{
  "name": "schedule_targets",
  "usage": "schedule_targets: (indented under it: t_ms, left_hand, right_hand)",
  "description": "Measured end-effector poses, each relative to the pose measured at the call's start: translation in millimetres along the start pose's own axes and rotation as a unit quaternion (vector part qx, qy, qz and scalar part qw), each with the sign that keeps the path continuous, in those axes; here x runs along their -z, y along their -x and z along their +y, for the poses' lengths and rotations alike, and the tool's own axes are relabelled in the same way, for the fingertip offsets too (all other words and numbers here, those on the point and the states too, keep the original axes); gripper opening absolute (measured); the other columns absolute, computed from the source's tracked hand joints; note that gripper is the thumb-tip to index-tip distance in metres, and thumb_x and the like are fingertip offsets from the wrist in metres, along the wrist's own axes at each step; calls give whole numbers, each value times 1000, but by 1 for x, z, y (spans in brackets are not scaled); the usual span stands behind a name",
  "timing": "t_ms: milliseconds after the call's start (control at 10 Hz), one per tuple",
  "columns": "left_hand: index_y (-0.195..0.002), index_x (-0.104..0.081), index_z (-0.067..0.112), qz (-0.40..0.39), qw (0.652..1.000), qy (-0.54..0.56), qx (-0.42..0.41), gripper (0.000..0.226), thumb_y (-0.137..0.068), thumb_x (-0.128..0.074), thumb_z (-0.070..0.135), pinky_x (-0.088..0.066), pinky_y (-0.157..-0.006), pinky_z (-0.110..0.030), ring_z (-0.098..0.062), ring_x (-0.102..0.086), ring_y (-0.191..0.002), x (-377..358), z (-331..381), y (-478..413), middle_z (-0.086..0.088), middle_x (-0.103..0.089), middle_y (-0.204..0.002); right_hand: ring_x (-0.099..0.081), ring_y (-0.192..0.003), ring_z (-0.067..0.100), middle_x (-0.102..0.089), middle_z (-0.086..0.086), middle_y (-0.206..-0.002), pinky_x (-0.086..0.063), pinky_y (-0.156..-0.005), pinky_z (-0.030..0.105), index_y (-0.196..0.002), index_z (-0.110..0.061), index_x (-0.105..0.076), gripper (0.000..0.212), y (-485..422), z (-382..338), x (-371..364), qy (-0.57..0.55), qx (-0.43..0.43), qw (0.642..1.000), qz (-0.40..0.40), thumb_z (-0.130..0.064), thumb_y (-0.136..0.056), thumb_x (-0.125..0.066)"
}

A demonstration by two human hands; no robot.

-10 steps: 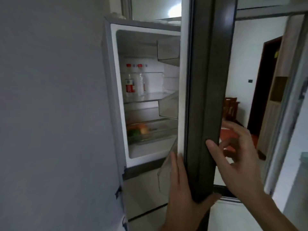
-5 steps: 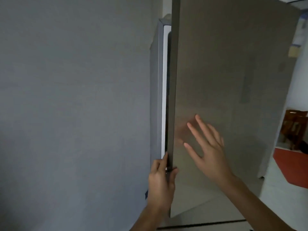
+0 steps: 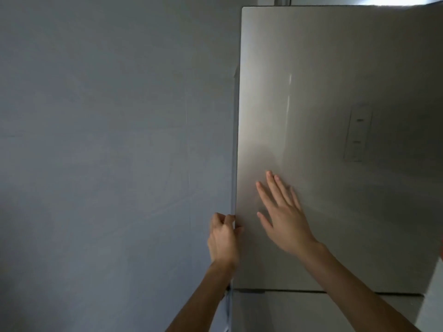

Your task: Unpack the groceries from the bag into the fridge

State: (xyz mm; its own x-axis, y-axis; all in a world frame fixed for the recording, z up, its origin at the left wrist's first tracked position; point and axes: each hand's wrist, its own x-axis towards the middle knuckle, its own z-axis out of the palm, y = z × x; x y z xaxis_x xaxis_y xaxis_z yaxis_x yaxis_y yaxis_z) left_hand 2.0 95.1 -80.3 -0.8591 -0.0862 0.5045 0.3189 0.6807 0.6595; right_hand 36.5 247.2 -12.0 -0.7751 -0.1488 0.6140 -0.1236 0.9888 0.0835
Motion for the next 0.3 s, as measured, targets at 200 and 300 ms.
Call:
schedule_targets:
  t_ms: [200,300]
  left_hand:
    - [-136,-48,18,-57,996,-65,-26,40,-98,-53,27,-55,-85,-38,-25,-57,-110,6,-3,7,-8,-52,-124]
    - [-140,-43,17,-109,988,-105,-27,46,-97,-54,28,-53,-92,-42,-27,-57,-116,20,-8,15,-10,-51,-130]
  right_hand:
    - [-2,-151,26,12,6,-163,-16,-120,50,-154,-21,-20,72,4,-12,22,-16,-29,999,-43,-34,-92,-55]
    - [-35,-140,28,-12,6,-163,-34,-112,40,-141,-17,-45,48,13,-25,42,-107,-97,980,-137,-29,-94,-53]
